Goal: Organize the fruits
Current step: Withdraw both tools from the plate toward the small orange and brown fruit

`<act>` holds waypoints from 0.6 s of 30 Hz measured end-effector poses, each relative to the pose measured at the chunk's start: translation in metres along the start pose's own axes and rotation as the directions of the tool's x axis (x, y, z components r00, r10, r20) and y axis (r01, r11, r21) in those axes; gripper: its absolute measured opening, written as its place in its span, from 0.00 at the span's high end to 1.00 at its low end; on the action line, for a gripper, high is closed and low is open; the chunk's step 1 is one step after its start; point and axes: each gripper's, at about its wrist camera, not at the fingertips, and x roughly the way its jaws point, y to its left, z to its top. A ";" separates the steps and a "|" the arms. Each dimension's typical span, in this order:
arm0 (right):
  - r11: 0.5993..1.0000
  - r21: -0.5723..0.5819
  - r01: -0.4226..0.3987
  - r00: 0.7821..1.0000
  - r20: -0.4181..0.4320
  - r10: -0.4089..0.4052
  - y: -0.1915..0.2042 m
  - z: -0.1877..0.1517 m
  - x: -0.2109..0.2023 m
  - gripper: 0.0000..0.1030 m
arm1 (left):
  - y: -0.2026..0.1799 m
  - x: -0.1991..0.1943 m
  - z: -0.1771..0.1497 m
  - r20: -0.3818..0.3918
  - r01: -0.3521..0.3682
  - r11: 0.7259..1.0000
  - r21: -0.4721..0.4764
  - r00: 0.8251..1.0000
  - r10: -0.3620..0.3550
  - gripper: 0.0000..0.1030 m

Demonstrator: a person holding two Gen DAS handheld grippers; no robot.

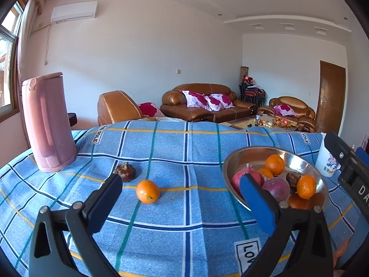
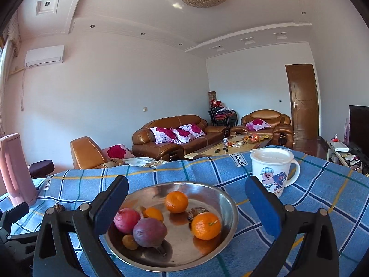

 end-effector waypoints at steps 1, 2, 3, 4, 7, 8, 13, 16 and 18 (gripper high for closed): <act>1.000 -0.001 -0.002 1.000 -0.007 0.002 0.006 0.000 0.002 0.01 | 0.005 0.000 0.000 -0.001 -0.007 1.000 -0.003 1.000 0.007 0.00; 1.000 0.000 -0.006 1.000 -0.013 0.006 0.012 -0.001 0.004 0.01 | 0.011 0.001 0.001 0.000 -0.013 1.000 -0.005 1.000 0.013 0.00; 1.000 0.002 -0.016 1.000 -0.016 0.016 0.017 -0.002 0.005 0.01 | 0.016 0.001 0.000 0.001 -0.018 1.000 -0.002 1.000 0.018 0.00; 1.000 0.002 -0.026 0.999 -0.020 0.026 0.023 -0.002 0.006 0.01 | 0.020 0.001 0.000 0.003 -0.027 1.000 0.003 1.000 0.027 0.00; 0.998 0.000 -0.060 0.998 -0.032 0.060 0.039 -0.005 0.009 0.01 | 0.034 0.003 0.001 0.005 -0.056 0.998 0.018 0.998 0.056 0.00; 0.998 0.003 -0.068 0.997 -0.037 0.068 0.043 -0.006 0.010 0.01 | 0.038 0.005 0.002 0.004 -0.061 0.998 0.024 0.998 0.061 0.00; 0.994 0.024 -0.107 0.993 -0.055 0.108 0.066 -0.009 0.015 0.01 | 0.067 0.013 0.005 -0.004 -0.103 0.994 0.049 0.995 0.103 0.00; 0.991 -0.008 -0.135 0.989 -0.064 0.134 0.083 -0.011 0.018 0.01 | 0.090 0.021 0.007 -0.025 -0.148 0.987 0.060 0.988 0.150 0.00; 0.987 -0.020 -0.156 0.984 -0.085 0.154 0.094 -0.012 0.022 0.01 | 0.107 0.028 0.009 -0.045 -0.175 0.983 0.055 0.983 0.177 0.00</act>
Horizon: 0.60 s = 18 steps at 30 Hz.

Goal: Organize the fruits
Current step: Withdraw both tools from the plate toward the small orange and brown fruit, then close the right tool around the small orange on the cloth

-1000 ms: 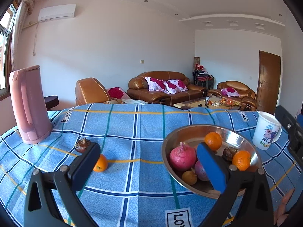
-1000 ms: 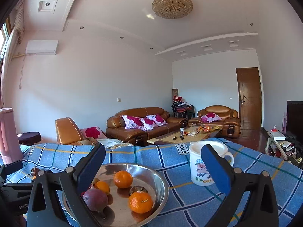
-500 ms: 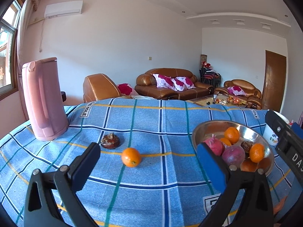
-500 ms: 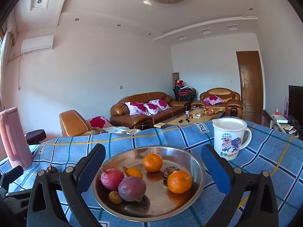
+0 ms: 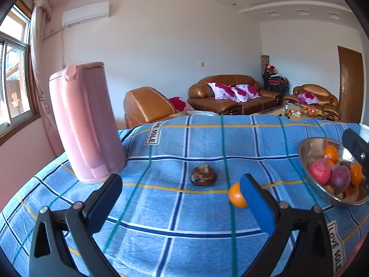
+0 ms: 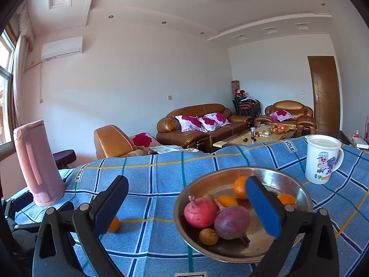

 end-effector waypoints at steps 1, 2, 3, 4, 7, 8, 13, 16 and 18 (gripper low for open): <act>1.000 -0.004 -0.009 1.000 -0.017 0.008 0.004 -0.001 0.004 0.01 | 0.008 0.005 0.000 -0.011 -0.017 1.000 -0.008 1.000 0.017 0.00; 1.000 -0.010 -0.017 0.999 -0.040 0.016 0.009 -0.002 0.009 0.01 | 0.017 0.010 0.001 -0.022 -0.031 0.999 -0.017 0.999 0.030 0.00; 1.000 -0.019 -0.016 0.998 -0.063 0.014 0.014 -0.003 0.014 0.01 | 0.024 0.015 0.001 -0.034 -0.041 0.999 -0.026 0.999 0.040 0.00; 1.000 -0.028 -0.011 0.996 -0.084 0.008 0.020 -0.004 0.018 0.01 | 0.031 0.021 0.001 -0.048 -0.052 0.998 -0.034 0.998 0.051 0.00; 0.998 -0.067 0.001 0.987 -0.161 -0.011 0.034 -0.006 0.033 0.01 | 0.048 0.035 0.001 -0.099 -0.095 0.994 -0.051 0.991 0.090 0.00; 0.997 -0.079 -0.006 0.985 -0.175 -0.008 0.038 -0.007 0.036 0.01 | 0.054 0.040 0.000 -0.116 -0.106 0.992 -0.061 0.988 0.099 0.00; 0.986 -0.124 -0.114 0.974 -0.208 0.087 0.065 -0.010 0.045 0.01 | 0.069 0.052 -0.004 -0.178 -0.113 0.987 -0.115 0.980 0.092 0.00; 0.975 -0.123 -0.186 0.948 -0.284 0.145 0.081 -0.015 0.062 0.01 | 0.072 0.054 -0.005 -0.190 -0.114 0.986 -0.118 0.978 0.091 0.00; 0.966 -0.141 -0.216 0.925 -0.346 0.156 0.092 -0.021 0.075 0.01 | 0.072 0.056 -0.006 -0.195 -0.119 0.986 -0.115 0.976 0.095 0.00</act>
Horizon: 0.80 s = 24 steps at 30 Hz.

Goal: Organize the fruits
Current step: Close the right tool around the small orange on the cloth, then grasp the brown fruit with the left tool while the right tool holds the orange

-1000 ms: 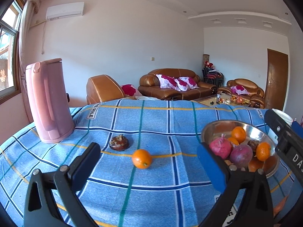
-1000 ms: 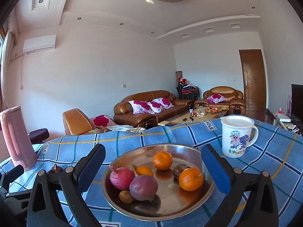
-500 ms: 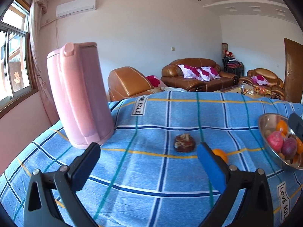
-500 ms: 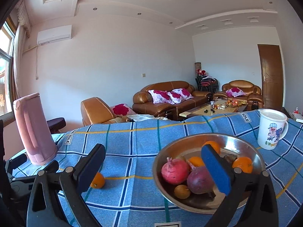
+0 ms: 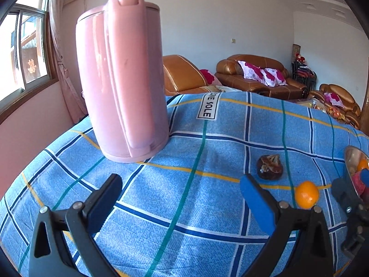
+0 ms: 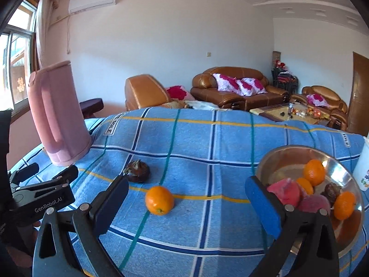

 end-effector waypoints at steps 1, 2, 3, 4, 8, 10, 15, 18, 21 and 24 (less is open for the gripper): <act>1.000 -0.007 -0.018 1.000 -0.024 0.018 0.003 0.001 0.007 0.01 | 0.000 0.001 0.000 -0.003 -0.001 1.000 0.001 1.000 0.001 0.00; 0.999 -0.011 -0.038 0.998 -0.050 0.038 0.005 0.002 0.013 0.02 | 0.000 0.002 0.000 -0.007 0.001 1.000 0.002 1.000 -0.001 0.00; 0.999 -0.016 -0.048 0.996 -0.073 0.047 0.008 0.002 0.019 0.04 | 0.000 0.003 0.000 -0.011 0.002 1.000 0.005 1.000 -0.002 0.00; 0.998 -0.023 -0.050 0.994 -0.097 0.048 0.011 0.004 0.025 0.09 | -0.001 0.004 0.000 -0.017 0.003 1.000 0.007 1.000 -0.003 0.00; 0.997 -0.035 -0.072 0.984 -0.167 0.065 0.016 0.006 0.045 0.28 | -0.004 0.007 0.002 -0.028 0.012 1.000 0.023 1.000 -0.011 0.00; 0.995 -0.045 -0.093 0.978 -0.192 0.083 0.019 0.004 0.051 0.30 | -0.006 0.007 0.002 -0.026 0.013 0.999 0.035 1.000 -0.012 0.00; 0.991 -0.075 -0.115 0.953 -0.291 0.089 0.029 -0.002 0.067 0.56 | -0.008 0.009 0.002 -0.042 0.009 0.999 0.046 0.999 -0.008 0.00; 0.990 -0.056 -0.130 0.939 -0.327 0.105 0.026 -0.004 0.072 0.61 | -0.007 0.011 0.002 -0.050 0.012 0.999 0.041 0.999 -0.010 0.00; 0.989 -0.028 -0.145 0.941 -0.312 0.129 0.020 -0.006 0.066 0.62 | -0.006 0.011 0.002 -0.052 0.017 0.999 0.038 0.999 -0.015 0.00; 0.989 0.002 -0.146 0.965 -0.221 0.143 0.011 -0.005 0.048 0.62 | -0.008 0.011 0.002 -0.050 0.031 0.998 0.050 0.998 -0.028 0.00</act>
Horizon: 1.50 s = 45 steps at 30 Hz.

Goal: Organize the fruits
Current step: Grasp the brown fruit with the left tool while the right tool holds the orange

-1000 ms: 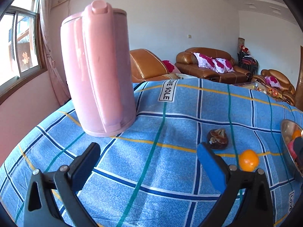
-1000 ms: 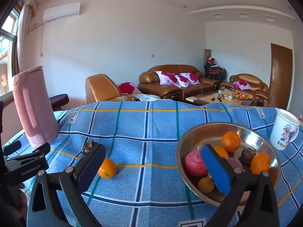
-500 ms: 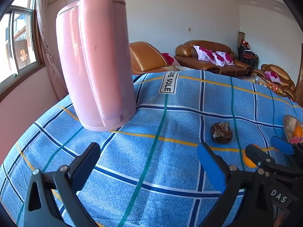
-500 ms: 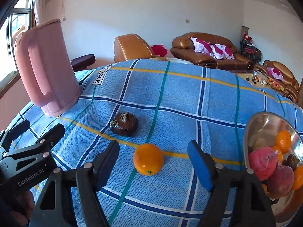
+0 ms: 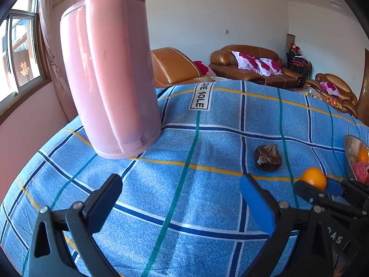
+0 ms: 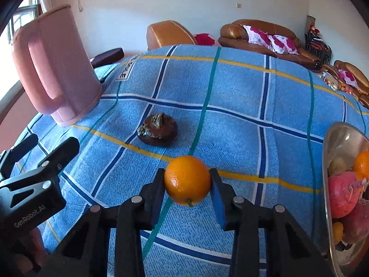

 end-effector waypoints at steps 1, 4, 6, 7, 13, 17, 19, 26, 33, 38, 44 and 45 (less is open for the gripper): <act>1.000 0.007 0.003 0.999 0.044 -0.003 -0.001 -0.002 -0.009 0.62 | -0.001 -0.001 0.000 0.004 0.004 1.000 0.005 1.000 -0.004 0.00; 0.998 -0.001 0.064 0.988 0.142 -0.063 0.000 -0.005 -0.027 0.62 | -0.005 -0.006 0.000 0.028 0.033 0.999 0.023 0.999 -0.034 0.00; 0.994 -0.011 0.112 0.976 0.187 -0.108 0.000 -0.006 -0.036 0.62 | -0.012 -0.009 0.000 0.043 0.052 0.998 0.043 0.998 -0.054 0.00; 0.993 -0.008 0.120 0.972 0.203 -0.116 -0.001 -0.005 -0.039 0.62 | -0.017 -0.009 0.000 0.048 0.065 0.996 0.057 0.997 -0.068 0.00; 0.993 0.042 0.111 0.962 0.247 -0.118 -0.019 0.004 -0.051 0.61 | -0.058 0.005 0.018 0.003 0.082 0.984 0.160 0.997 -0.083 0.00; 0.992 0.079 0.097 0.965 0.237 -0.113 -0.030 0.006 -0.050 0.61 | -0.081 0.029 0.030 -0.063 0.071 0.980 0.185 0.996 -0.060 0.07; 0.992 0.090 0.088 0.968 0.227 -0.107 -0.034 0.007 -0.048 0.61 | -0.088 0.039 0.032 -0.096 0.097 0.980 0.172 0.992 -0.082 0.10; 0.992 0.097 0.075 0.972 0.215 -0.095 -0.035 0.008 -0.043 0.61 | -0.109 0.060 0.032 -0.164 0.110 0.971 0.212 0.984 -0.076 0.23; 0.993 0.079 0.089 0.972 0.210 -0.104 -0.031 0.008 -0.042 0.61 | -0.108 0.065 0.031 -0.215 0.194 0.963 0.185 0.965 -0.153 0.50; 0.992 0.075 0.097 0.972 0.209 -0.111 -0.029 0.007 -0.041 0.61 | -0.108 0.065 0.032 -0.211 0.190 0.964 0.184 0.966 -0.150 0.54; 0.993 0.067 0.097 0.973 0.203 -0.109 -0.026 0.007 -0.040 0.61 | -0.102 0.068 0.033 -0.212 0.177 0.972 0.157 0.967 -0.142 0.54; 0.993 0.066 0.097 0.974 0.201 -0.109 -0.026 0.008 -0.038 0.61 | -0.101 0.068 0.033 -0.213 0.177 0.972 0.156 0.967 -0.142 0.54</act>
